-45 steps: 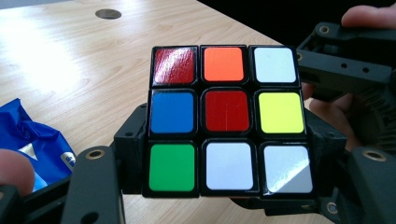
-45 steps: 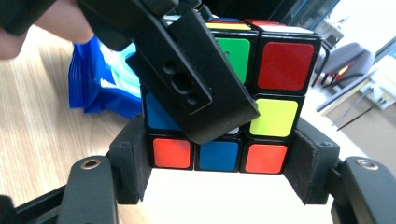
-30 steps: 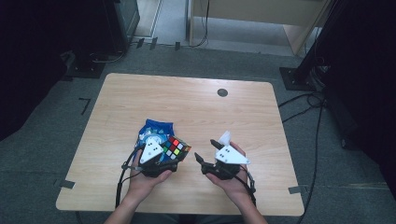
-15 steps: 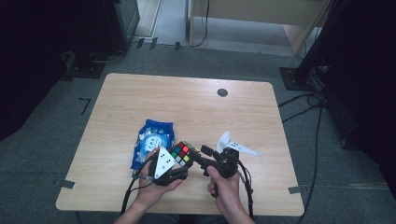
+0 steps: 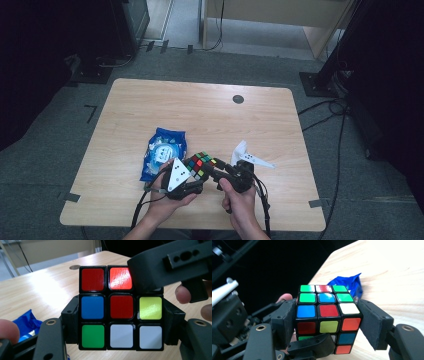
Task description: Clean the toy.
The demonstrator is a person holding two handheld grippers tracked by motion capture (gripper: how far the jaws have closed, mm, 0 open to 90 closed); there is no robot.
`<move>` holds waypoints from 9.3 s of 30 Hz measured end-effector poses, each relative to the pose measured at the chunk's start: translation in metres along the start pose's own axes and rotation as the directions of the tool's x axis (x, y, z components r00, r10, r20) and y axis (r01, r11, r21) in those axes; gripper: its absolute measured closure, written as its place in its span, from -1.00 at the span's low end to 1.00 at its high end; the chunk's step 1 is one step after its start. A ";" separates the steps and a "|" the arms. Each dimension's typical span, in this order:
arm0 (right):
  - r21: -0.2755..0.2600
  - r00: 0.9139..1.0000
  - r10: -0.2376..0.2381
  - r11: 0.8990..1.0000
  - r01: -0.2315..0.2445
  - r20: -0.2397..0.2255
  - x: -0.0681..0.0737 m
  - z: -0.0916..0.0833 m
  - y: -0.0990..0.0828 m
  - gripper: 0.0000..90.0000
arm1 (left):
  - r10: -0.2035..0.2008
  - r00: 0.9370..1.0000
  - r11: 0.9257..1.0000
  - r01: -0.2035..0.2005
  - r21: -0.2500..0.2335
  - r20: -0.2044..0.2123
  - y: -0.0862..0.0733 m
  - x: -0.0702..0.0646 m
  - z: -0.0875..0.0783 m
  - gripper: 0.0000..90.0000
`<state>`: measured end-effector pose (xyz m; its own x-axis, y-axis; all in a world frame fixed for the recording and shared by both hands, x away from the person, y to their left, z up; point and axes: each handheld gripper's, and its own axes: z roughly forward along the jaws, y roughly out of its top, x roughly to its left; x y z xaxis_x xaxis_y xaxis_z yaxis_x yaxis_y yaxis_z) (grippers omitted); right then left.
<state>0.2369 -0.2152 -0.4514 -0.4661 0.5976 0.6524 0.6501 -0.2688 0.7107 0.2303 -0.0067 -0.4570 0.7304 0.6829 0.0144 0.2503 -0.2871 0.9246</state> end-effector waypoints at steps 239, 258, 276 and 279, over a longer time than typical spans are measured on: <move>0.092 0.911 -0.407 0.911 0.401 0.064 0.011 0.038 -0.025 -0.24 | -0.255 0.962 0.966 0.258 -0.016 0.094 0.002 0.046 -0.004 -0.24; 0.141 0.766 -0.626 0.779 0.610 0.145 0.013 0.038 -0.036 -0.23 | -0.259 0.951 0.965 0.250 0.073 0.168 0.005 0.056 -0.002 -0.25; 0.192 0.616 -0.771 0.637 0.747 0.162 -0.005 0.027 -0.030 -0.25 | -0.233 0.970 0.972 0.232 0.020 0.062 0.007 0.057 -0.008 -0.24; 0.139 0.738 -0.652 0.758 0.637 0.172 -0.014 0.018 -0.015 -0.25 | -0.245 0.969 0.969 0.247 -0.034 0.033 0.004 0.061 -0.011 -0.24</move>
<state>0.2443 -0.2054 -0.4762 -0.6645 0.7468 -0.0269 0.2796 0.2819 0.9178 0.2691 0.0410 -0.4481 0.6674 0.7097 -0.2257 0.4010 -0.0871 0.9119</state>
